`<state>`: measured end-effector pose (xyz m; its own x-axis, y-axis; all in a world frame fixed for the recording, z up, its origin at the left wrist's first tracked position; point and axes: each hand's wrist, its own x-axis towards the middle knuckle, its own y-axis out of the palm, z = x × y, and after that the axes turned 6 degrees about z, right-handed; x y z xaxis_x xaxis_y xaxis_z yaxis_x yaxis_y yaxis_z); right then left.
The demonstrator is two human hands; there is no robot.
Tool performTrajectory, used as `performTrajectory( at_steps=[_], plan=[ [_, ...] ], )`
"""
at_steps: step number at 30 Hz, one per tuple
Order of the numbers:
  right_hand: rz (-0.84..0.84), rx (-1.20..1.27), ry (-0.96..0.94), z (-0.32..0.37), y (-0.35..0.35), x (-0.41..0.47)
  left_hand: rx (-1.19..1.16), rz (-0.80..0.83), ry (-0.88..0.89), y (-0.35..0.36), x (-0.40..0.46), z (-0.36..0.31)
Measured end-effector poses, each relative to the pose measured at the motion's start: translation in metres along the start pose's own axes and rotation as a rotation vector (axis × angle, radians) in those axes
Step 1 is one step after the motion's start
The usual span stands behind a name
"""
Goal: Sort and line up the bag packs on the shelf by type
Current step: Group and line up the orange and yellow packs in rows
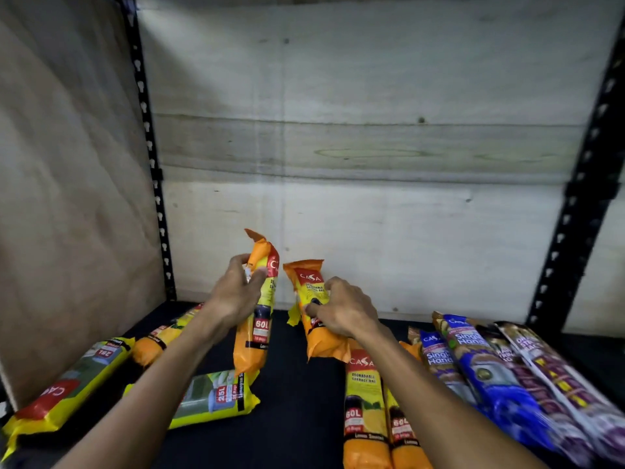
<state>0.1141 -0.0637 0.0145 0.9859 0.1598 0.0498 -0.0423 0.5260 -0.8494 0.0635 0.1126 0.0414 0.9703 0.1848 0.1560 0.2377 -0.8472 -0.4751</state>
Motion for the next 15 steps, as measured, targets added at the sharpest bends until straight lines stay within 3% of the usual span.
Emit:
performTrajectory(
  at_steps=[5, 10, 15],
  plan=[
    [0.005, -0.023, 0.051, -0.027, -0.012, -0.025, -0.293, 0.179, -0.208, 0.038, -0.007, 0.015],
    [0.039, -0.019, 0.095, -0.050, -0.017, -0.052, -0.327, 0.277, -0.341, 0.069, -0.015, 0.031],
    [0.072, -0.012, 0.136, -0.067, -0.016, -0.071, -0.290, 0.307, -0.326, 0.101, -0.018, 0.040]
  ],
)
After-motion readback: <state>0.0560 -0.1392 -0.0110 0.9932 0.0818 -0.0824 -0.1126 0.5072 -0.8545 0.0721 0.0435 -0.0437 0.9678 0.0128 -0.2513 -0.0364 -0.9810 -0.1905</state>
